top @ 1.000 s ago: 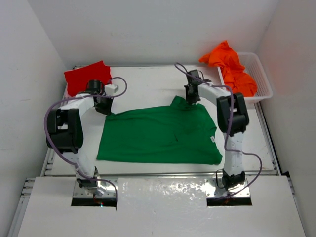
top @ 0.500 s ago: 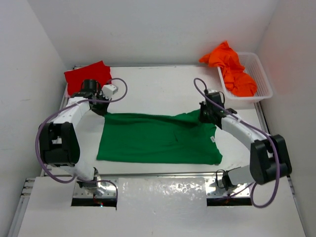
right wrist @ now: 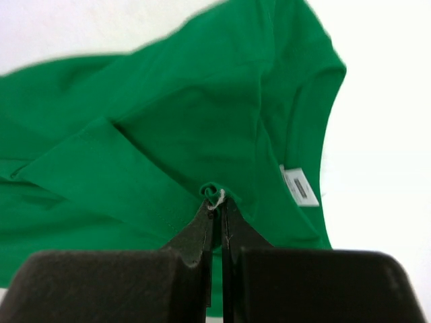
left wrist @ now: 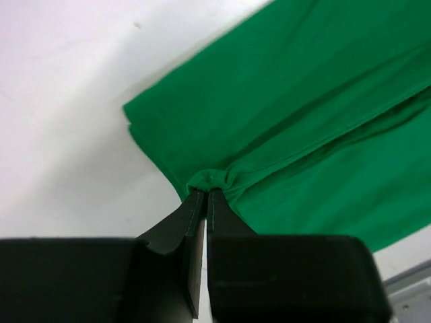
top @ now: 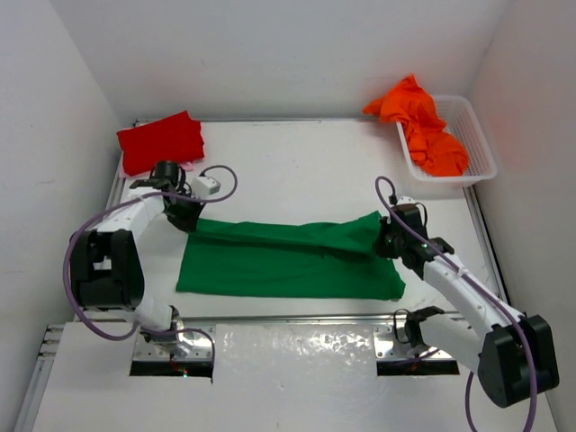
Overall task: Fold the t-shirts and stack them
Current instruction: Fold the other side of the tshirt into a rectangle
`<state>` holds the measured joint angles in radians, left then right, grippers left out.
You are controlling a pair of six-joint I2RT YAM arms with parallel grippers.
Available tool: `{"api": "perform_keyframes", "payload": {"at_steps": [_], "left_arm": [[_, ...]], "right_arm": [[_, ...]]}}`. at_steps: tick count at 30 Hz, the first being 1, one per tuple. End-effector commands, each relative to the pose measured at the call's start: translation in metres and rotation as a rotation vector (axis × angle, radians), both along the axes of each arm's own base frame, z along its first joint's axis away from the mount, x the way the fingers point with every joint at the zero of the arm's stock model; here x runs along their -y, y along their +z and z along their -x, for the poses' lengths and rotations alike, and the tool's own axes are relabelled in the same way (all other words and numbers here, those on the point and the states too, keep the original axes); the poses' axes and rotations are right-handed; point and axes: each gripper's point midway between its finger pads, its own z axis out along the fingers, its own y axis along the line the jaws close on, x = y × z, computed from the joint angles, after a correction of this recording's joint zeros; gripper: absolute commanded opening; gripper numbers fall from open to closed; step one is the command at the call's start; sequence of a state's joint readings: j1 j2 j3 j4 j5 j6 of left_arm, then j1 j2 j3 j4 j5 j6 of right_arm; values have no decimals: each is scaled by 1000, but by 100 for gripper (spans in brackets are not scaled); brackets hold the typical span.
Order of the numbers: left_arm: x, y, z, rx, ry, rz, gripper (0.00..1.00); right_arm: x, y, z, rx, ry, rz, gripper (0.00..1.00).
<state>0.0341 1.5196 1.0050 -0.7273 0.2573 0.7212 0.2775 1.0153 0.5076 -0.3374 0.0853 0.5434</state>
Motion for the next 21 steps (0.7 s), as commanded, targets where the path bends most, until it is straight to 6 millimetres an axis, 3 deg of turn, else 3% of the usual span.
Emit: {"api": "perform_keyframes", "payload": {"at_steps": [1,3,7,9,12,15,19,21], "left_arm": [[6,1,13,-1,-69,25,1],[7,-4,23,-26,-91,27,5],[-1,-8,46,-80,-190,-24,25],[-11,-7,56,-106,-211,-72,31],[-29,-2,56,-111,-228,-157,33],[-29,11,45,-78,-211,-155,33],[-4,38,14,19,-154,-98,34],[37,55,-4,96,-186,-75,35]], "right_arm": [[-2,-8,10,-17,-17,-33,0],[-6,-11,13,-27,-11,-61,0],[-11,-20,23,-56,7,-88,0],[-10,-23,26,-63,7,-86,0],[-10,-26,29,-64,7,-87,0],[-9,-26,29,-61,2,-91,0],[-13,-30,33,-81,18,-106,0],[-13,-34,36,-112,20,-102,20]]}}
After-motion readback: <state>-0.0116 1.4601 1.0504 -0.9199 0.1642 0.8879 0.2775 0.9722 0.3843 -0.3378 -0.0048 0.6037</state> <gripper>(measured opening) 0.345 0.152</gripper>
